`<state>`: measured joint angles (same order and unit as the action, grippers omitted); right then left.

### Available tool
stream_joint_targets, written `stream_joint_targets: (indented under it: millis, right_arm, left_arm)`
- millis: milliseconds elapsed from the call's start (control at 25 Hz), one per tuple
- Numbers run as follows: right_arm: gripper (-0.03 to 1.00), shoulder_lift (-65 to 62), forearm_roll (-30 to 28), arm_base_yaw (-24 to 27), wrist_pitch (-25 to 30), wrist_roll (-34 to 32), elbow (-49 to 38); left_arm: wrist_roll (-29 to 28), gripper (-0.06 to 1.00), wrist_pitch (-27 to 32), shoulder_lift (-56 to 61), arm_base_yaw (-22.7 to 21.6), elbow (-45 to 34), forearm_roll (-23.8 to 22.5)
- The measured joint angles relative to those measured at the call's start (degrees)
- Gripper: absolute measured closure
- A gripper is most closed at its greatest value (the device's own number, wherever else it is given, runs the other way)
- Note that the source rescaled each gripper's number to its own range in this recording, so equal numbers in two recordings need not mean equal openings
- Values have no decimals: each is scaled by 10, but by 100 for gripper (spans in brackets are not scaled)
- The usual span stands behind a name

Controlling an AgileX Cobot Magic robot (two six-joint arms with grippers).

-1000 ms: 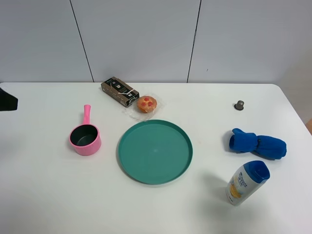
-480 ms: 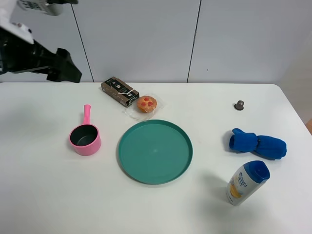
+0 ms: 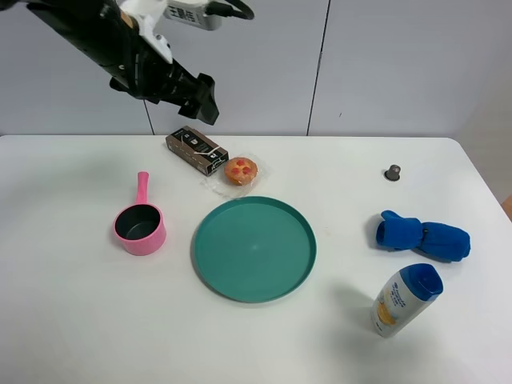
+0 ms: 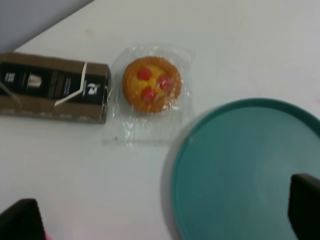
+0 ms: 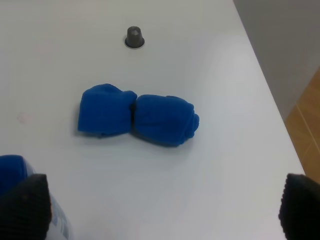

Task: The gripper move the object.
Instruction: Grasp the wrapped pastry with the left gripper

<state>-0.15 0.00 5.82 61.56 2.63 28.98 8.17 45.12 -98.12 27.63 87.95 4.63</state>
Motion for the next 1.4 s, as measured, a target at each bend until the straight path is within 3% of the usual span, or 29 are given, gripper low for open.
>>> stream_joint_targets:
  millis: [400,800,1080,1400]
  right_arm:
    - [-3,0,0,0,0,0,0]
    - [-3,0,0,0,0,0,0]
    - [-3,0,0,0,0,0,0]
    - [-3,0,0,0,0,0,0]
  left_arm:
    - [26,-5,-4,-121,51,94,-11]
    - [-140,-3,-123,-221,51,116,6]
    - [-169,1,-165,-273,51,116,7]
    - [-170,2,-186,-314,51,116,-69]
